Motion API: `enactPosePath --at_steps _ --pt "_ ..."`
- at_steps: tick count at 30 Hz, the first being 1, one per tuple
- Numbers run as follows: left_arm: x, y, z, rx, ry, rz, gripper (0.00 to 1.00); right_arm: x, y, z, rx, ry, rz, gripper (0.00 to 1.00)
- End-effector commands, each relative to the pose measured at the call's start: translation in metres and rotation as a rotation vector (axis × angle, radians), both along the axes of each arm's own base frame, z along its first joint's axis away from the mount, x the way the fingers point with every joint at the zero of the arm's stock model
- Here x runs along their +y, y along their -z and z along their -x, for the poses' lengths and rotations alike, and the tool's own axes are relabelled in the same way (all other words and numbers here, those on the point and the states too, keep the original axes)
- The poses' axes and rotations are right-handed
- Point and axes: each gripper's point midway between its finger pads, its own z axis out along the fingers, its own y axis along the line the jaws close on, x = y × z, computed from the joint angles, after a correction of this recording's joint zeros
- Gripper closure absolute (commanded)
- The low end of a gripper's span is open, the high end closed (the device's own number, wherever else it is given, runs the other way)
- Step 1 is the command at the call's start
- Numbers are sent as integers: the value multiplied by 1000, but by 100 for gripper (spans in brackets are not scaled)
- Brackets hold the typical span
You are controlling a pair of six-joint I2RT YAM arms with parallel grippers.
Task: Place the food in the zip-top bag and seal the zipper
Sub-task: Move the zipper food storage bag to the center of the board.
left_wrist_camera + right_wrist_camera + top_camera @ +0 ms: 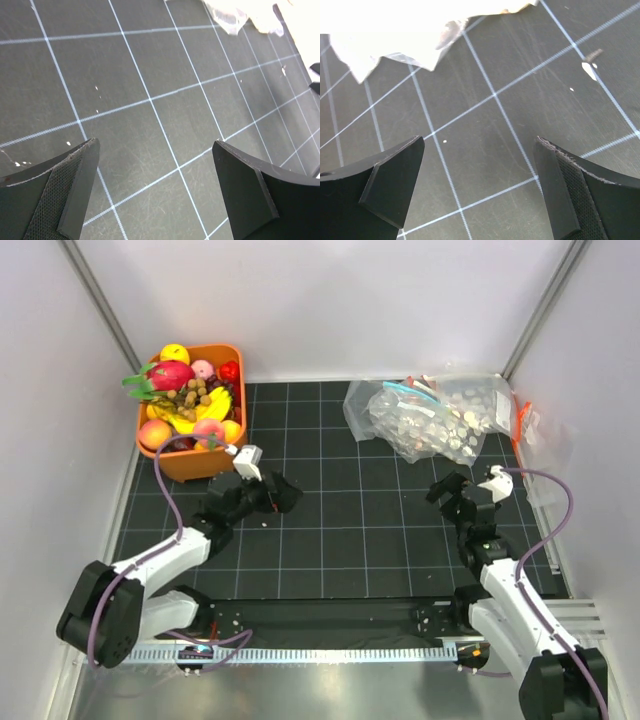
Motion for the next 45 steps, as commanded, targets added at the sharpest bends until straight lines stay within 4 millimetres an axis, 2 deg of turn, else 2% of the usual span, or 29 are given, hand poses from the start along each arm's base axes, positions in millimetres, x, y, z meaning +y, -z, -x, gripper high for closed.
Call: enactPosePath --at_steps 1,4,7,9,10,11,12,13,14,15,16,18,19,21,22,24,25,26,27,28,29,31,33,37,38,39,42,43,45 --pt "-15 -23 -4 -69 57 40 1 11 -18 -5 -69 -84 14 0" --pt "-17 -21 -5 -61 65 44 0 16 -28 -10 -76 -122 25 0" --pt "-23 -21 -3 -53 82 53 0 31 -60 -27 -107 -204 18 0" --pt "-26 -22 -2 -55 92 55 1 38 -59 -36 -68 -240 15 3" --pt "-27 -22 -2 -57 93 55 0 41 -76 -46 -91 -253 21 5" --pt "-27 -21 -1 -53 94 54 0 43 -80 -53 -84 -259 27 5" --pt "-28 -22 -1 -54 97 55 0 49 -67 -64 -20 -282 39 6" --pt "-29 -22 -1 -54 100 55 0 53 -66 -72 8 -314 78 9" --pt "-30 -21 -1 -53 98 54 0 53 -90 -88 6 -299 120 10" --pt "-30 -20 -1 -51 102 52 1 62 -67 -102 101 -322 152 10" --pt "-32 -21 -1 -50 104 53 1 67 -92 -122 65 -332 187 10" --pt "-33 -18 0 -44 109 51 1 74 -85 -143 103 -347 205 10" --pt "-33 -19 0 -47 109 50 1 81 -83 -165 119 -360 212 9" --pt "-33 -18 0 -46 106 48 1 87 -78 -182 150 -378 219 10" --pt "-33 -19 -1 -47 105 49 1 93 -75 -203 159 -378 228 9" --pt "-33 -19 -1 -44 103 50 1 100 -69 -217 184 -393 260 10" --pt "-33 -17 -1 -40 104 50 1 105 -88 -232 145 -383 280 10" --pt "-34 -18 0 -39 106 52 1 108 -66 -239 203 -400 309 9" --pt "-34 -17 0 -33 108 54 0 110 -64 -246 210 -402 322 9" --pt "-35 -17 0 -33 112 55 0 114 -80 -260 180 -391 333 9" --pt "-36 -17 0 -32 112 56 1 117 -51 -263 251 -407 349 9" --pt "-38 -16 1 -28 119 56 1 122 -54 -278 246 -411 378 8" --pt "-37 -15 0 -26 115 53 0 124 -32 -280 299 -419 425 9" --pt "-37 -16 -1 -27 113 50 1 132 -13 -271 355 -440 499 28" --pt "-36 -16 -1 -26 110 48 0 135 -11 -268 356 -450 513 36" --pt "-37 -16 -1 -27 113 47 0 139 -11 -262 361 -452 540 55" --pt "-36 -16 -1 -29 109 45 0 144 1 -242 393 -486 592 90" --pt "-36 -16 -1 -29 109 45 1 152 2 -222 393 -527 604 91" --pt "-37 -16 0 -27 112 45 1 168 -7 -208 320 -574 627 97"
